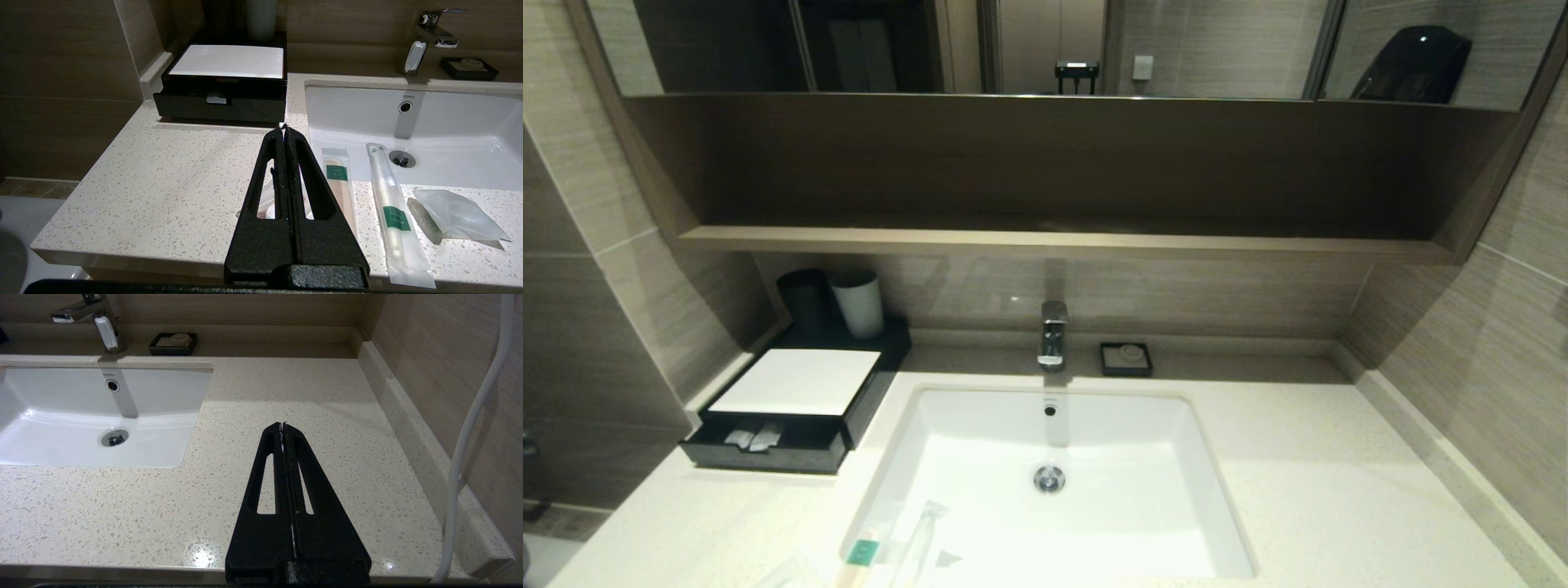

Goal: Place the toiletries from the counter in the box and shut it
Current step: Open the drawer

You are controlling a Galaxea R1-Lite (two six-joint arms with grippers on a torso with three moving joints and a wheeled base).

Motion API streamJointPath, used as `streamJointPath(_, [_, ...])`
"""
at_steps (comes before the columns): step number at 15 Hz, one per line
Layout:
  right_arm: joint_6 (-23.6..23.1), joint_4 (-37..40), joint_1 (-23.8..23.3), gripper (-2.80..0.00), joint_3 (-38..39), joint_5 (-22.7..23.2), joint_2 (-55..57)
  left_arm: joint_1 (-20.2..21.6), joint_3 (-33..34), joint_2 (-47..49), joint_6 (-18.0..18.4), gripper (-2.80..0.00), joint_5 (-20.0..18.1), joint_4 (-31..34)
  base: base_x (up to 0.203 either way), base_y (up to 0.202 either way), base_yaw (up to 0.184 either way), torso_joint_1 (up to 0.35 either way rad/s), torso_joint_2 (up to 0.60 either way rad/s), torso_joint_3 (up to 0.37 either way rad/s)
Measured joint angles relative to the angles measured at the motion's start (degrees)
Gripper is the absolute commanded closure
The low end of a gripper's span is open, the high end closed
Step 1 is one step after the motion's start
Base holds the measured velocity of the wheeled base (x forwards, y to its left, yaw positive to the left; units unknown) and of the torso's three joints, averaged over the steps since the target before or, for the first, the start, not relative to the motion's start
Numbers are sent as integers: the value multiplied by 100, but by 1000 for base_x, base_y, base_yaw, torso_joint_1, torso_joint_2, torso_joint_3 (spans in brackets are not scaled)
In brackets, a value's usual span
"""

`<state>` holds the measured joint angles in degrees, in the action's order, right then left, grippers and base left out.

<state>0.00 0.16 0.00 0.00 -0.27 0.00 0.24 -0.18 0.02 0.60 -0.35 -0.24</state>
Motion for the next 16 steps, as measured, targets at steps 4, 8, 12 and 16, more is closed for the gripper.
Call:
streamJointPath(4, [0, 2, 0, 0, -5, 0, 0, 0, 0, 0, 0, 0, 2, 2, 0, 0, 0, 0, 0, 0])
streamJointPath(8, [0, 2, 0, 0, -7, 0, 0, 0, 0, 0, 0, 0, 3, 1, 0, 0, 0, 0, 0, 0])
streamJointPath(12, [-4, 2, 0, 0, -7, 0, 0, 0, 0, 0, 0, 0, -2, -6, 0, 0, 0, 0, 0, 0])
streamJointPath(16, [0, 2, 0, 0, -5, 2, 0, 0, 0, 0, 7, 0, 0, -2, 0, 0, 0, 0, 0, 0])
